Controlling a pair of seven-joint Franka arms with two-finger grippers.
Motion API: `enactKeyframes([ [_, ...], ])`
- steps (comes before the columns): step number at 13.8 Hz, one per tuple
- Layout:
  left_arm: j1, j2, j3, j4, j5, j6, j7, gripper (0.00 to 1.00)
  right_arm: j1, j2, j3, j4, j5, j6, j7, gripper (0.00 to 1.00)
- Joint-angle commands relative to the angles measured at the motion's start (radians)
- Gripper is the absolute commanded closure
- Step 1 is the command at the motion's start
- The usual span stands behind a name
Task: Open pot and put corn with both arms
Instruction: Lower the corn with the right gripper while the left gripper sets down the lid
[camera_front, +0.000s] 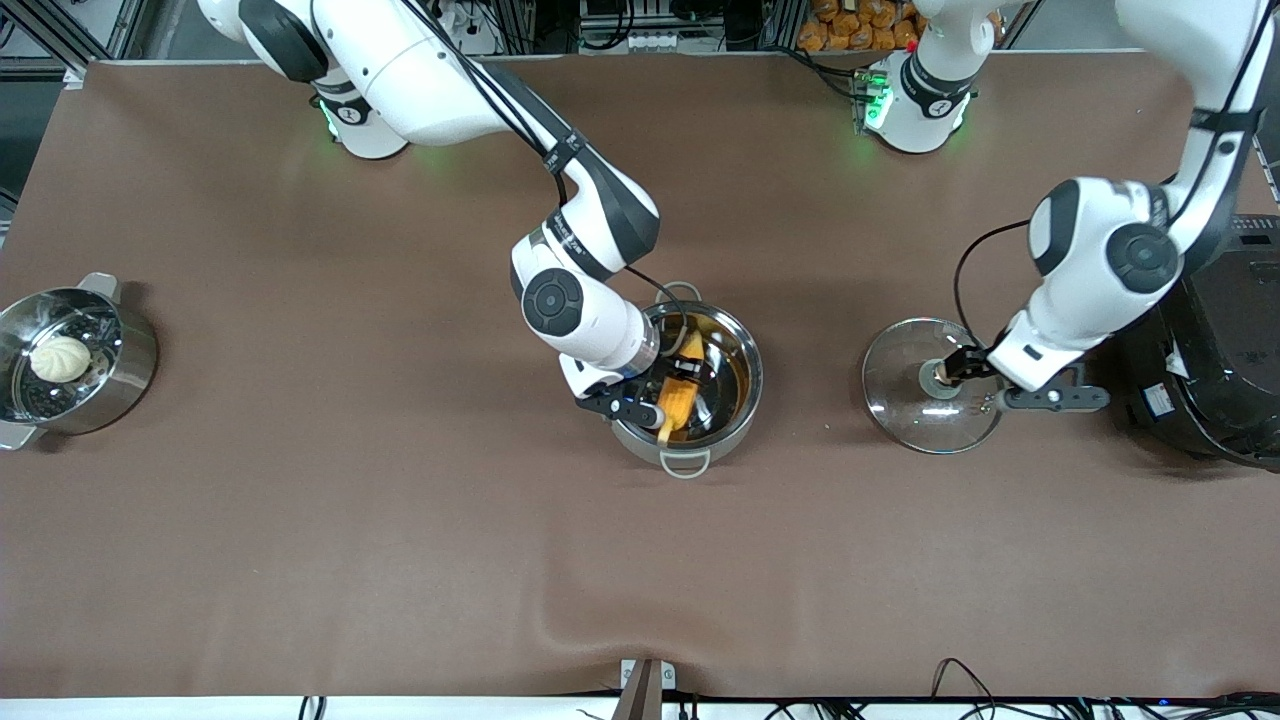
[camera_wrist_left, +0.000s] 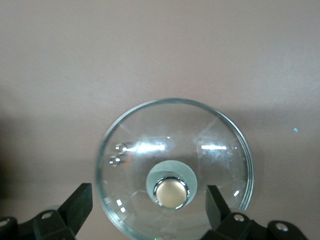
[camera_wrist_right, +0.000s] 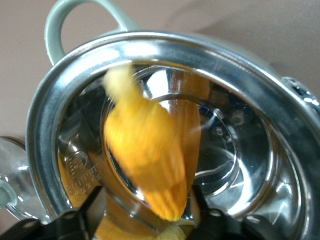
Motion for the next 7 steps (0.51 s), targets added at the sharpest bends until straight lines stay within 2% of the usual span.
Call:
enactKeyframes([
  [1,0.010,-0.078,-0.007,0.042,-0.020,-0.107,0.025,0.00,-0.003,-0.011,-0.003,-0.001,0.019,-0.006,-0.001,0.00],
  [4,0.011,-0.110,-0.005,0.121,-0.021,-0.234,0.027,0.00,-0.009,-0.032,-0.003,0.000,0.021,-0.057,0.003,0.00],
  [7,0.010,-0.119,-0.005,0.249,-0.023,-0.404,0.027,0.00,-0.032,-0.078,-0.008,0.002,0.018,-0.148,0.010,0.00],
])
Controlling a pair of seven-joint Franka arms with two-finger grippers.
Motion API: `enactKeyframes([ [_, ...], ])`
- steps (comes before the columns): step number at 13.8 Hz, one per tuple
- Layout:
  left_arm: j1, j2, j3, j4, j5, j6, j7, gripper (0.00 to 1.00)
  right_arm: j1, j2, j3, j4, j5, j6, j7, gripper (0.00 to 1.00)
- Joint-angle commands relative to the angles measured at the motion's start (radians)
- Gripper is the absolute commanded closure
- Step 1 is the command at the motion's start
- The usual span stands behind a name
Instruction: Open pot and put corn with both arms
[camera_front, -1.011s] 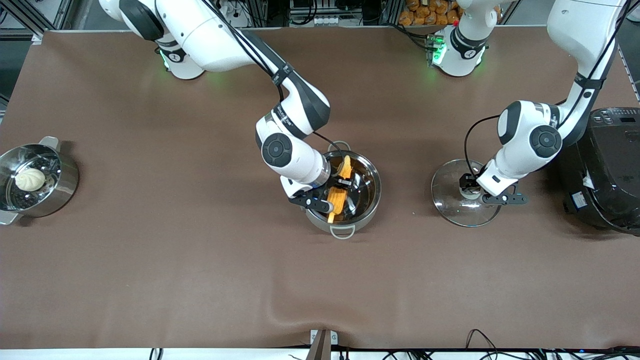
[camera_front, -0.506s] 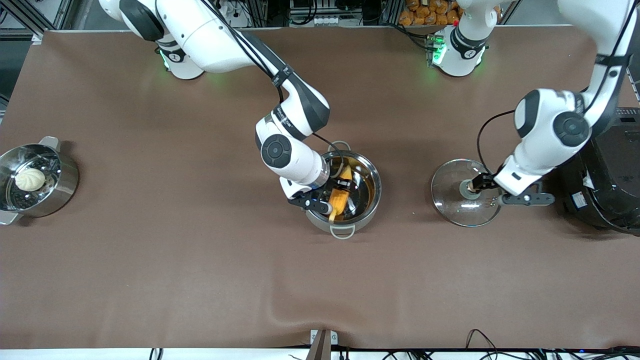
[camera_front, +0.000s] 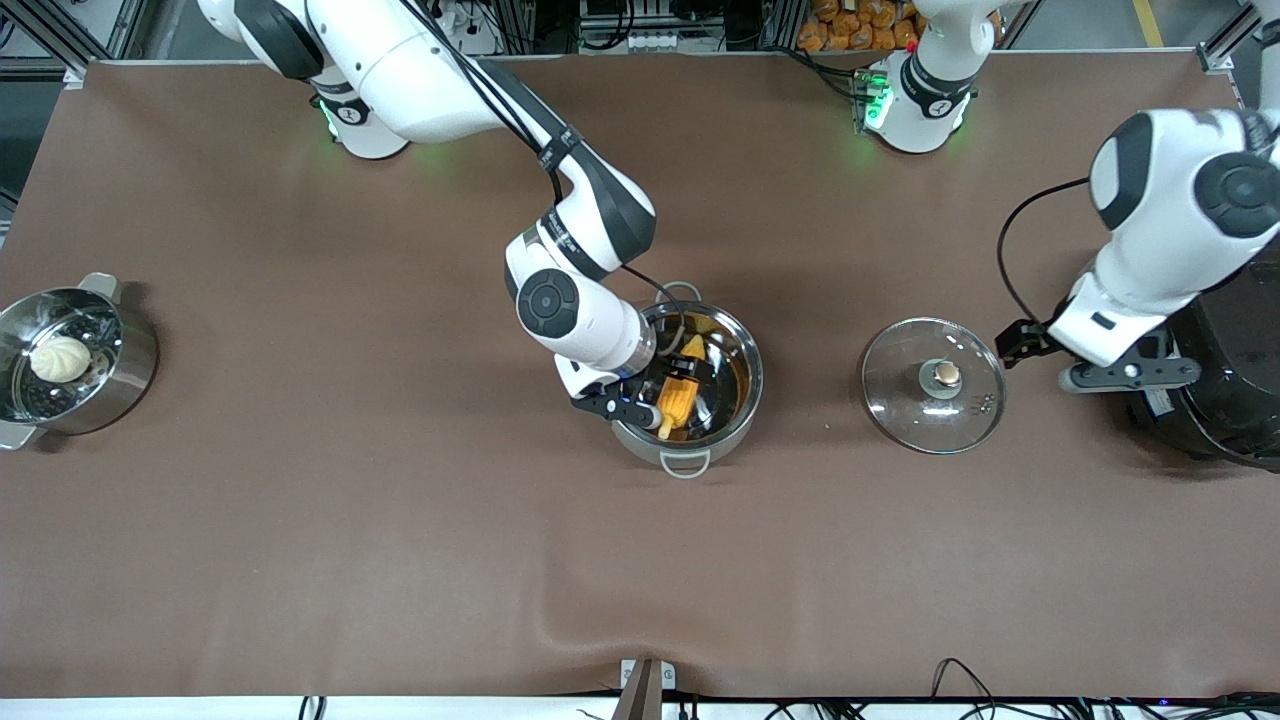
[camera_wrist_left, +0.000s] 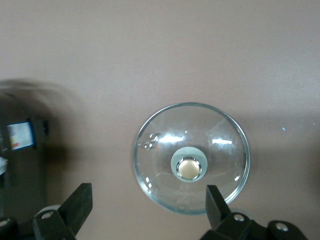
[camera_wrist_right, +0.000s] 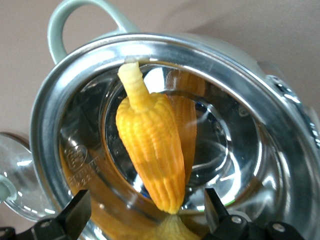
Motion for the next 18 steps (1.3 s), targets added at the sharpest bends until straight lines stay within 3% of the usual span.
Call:
enactKeyframes([
  [1,0.010,-0.010,-0.006,0.131,-0.023,-0.160,0.027,0.00,-0.036,-0.072,-0.002,-0.014,0.016,-0.101,-0.002,0.00],
  [6,0.008,-0.010,-0.009,0.403,-0.059,-0.467,0.025,0.00,-0.186,-0.196,-0.007,-0.034,0.002,-0.342,-0.158,0.00],
  [8,0.008,-0.016,-0.010,0.469,-0.069,-0.557,0.025,0.00,-0.246,-0.253,-0.007,-0.087,-0.031,-0.417,-0.265,0.00],
  [10,0.008,-0.060,-0.003,0.490,-0.091,-0.617,0.027,0.00,-0.311,-0.323,-0.007,-0.162,-0.121,-0.468,-0.401,0.00],
  [14,0.013,-0.128,-0.001,0.489,-0.136,-0.681,0.025,0.00,-0.446,-0.452,-0.007,-0.270,-0.212,-0.556,-0.603,0.00],
  [18,0.008,-0.189,0.039,0.478,-0.226,-0.714,0.027,0.00,-0.581,-0.615,-0.002,-0.415,-0.234,-0.559,-0.759,0.00],
])
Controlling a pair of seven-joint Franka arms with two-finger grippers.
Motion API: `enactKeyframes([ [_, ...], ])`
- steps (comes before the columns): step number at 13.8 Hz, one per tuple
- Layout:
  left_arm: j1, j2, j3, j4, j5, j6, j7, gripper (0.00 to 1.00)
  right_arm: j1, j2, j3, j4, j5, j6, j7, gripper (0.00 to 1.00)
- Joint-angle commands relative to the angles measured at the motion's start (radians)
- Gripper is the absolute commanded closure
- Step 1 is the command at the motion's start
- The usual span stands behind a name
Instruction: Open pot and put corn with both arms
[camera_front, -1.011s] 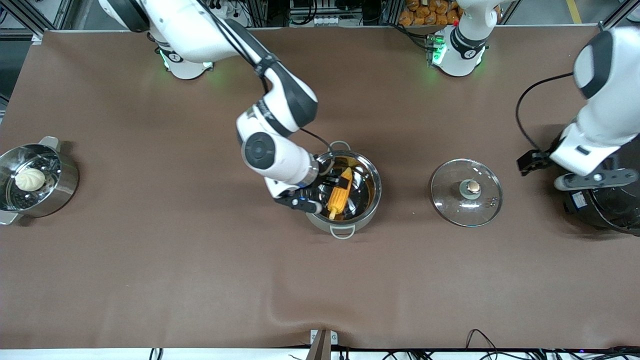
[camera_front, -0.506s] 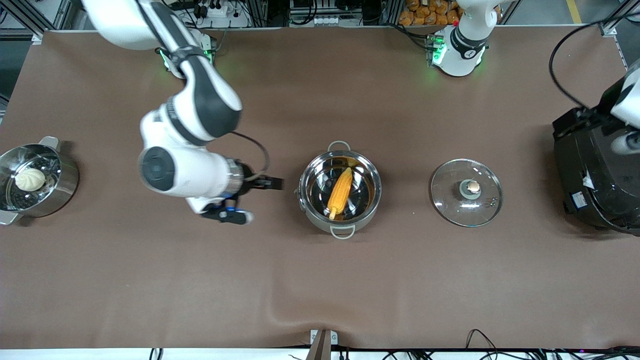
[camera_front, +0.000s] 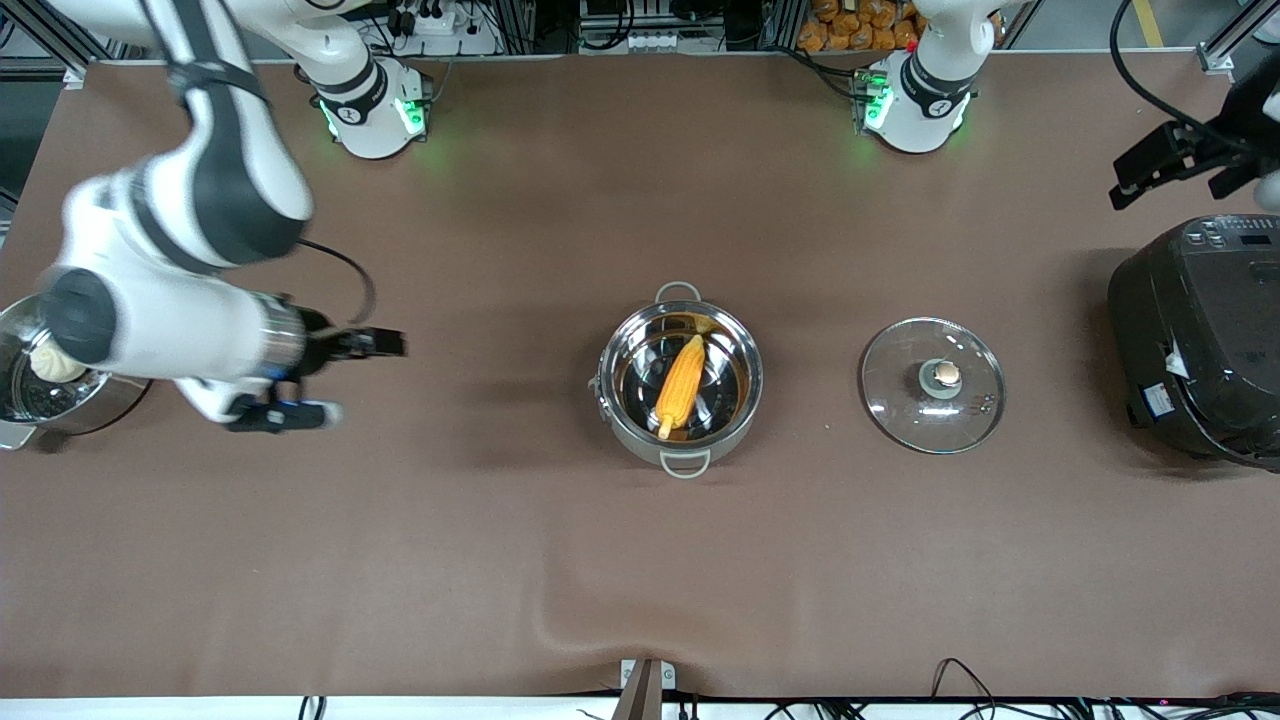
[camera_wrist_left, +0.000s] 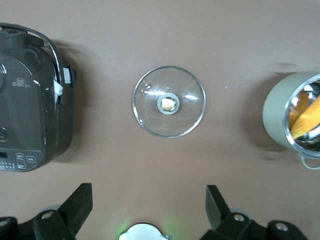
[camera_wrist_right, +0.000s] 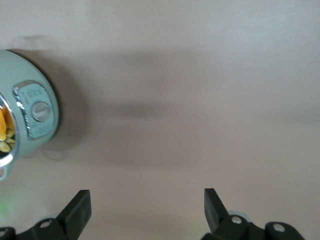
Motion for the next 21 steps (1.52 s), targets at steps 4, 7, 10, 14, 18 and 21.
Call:
enactKeyframes([
  [4,-0.036,-0.069,0.044,-0.020,-0.066,-0.064,0.010,0.00,-0.172,-0.251,0.117,-0.156,-0.221,-0.039,-0.094,0.00],
  [7,-0.114,-0.081,0.095,-0.043,-0.055,-0.062,0.010,0.00,-0.201,-0.293,0.096,-0.104,-0.213,-0.083,-0.090,0.00],
  [10,-0.165,-0.067,0.101,-0.048,0.001,-0.048,0.007,0.00,-0.183,-0.285,0.041,0.003,-0.208,-0.175,-0.079,0.00],
  [14,-0.234,-0.021,0.182,-0.046,0.034,0.016,0.009,0.00,-0.169,-0.284,-0.033,0.078,-0.159,-0.263,-0.079,0.00],
  [18,-0.243,0.023,0.208,-0.055,0.039,0.074,0.007,0.00,-0.170,-0.285,-0.041,0.085,-0.179,-0.264,-0.093,0.00],
  [21,-0.251,0.028,0.210,-0.110,0.063,0.139,0.004,0.00,-0.170,-0.285,-0.041,0.085,-0.190,-0.263,-0.096,0.00],
])
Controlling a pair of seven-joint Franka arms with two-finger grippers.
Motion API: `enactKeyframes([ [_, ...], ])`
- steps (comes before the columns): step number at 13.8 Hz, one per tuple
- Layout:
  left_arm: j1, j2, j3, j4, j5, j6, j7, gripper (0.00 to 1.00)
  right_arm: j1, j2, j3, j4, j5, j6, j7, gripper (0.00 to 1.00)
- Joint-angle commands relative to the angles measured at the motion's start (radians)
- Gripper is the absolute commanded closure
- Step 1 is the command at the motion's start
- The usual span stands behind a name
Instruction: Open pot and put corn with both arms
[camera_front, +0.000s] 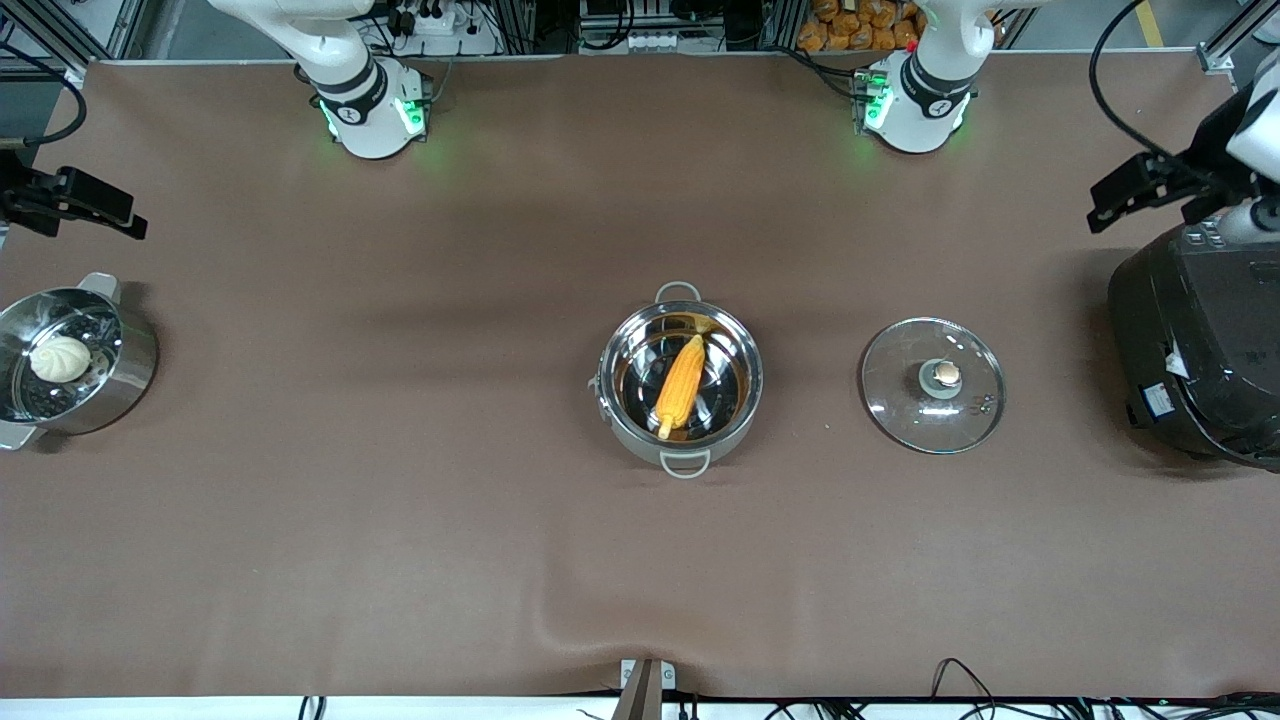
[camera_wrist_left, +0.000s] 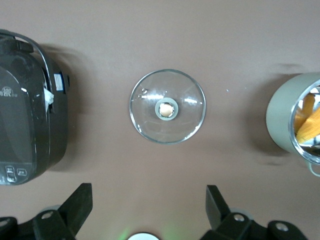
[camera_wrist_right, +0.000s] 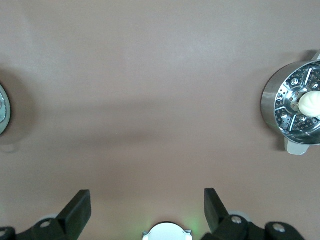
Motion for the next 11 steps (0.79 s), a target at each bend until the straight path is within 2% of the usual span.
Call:
enactKeyframes([
  [1,-0.021,-0.009,0.012,-0.040,0.026,0.039,0.002,0.00,0.008,0.005,-0.006,0.018,-0.011,-0.013,-0.006,0.00],
  [11,-0.024,0.006,0.023,-0.022,-0.003,0.029,0.023,0.00,0.008,0.005,-0.006,0.016,-0.015,-0.015,-0.034,0.00],
])
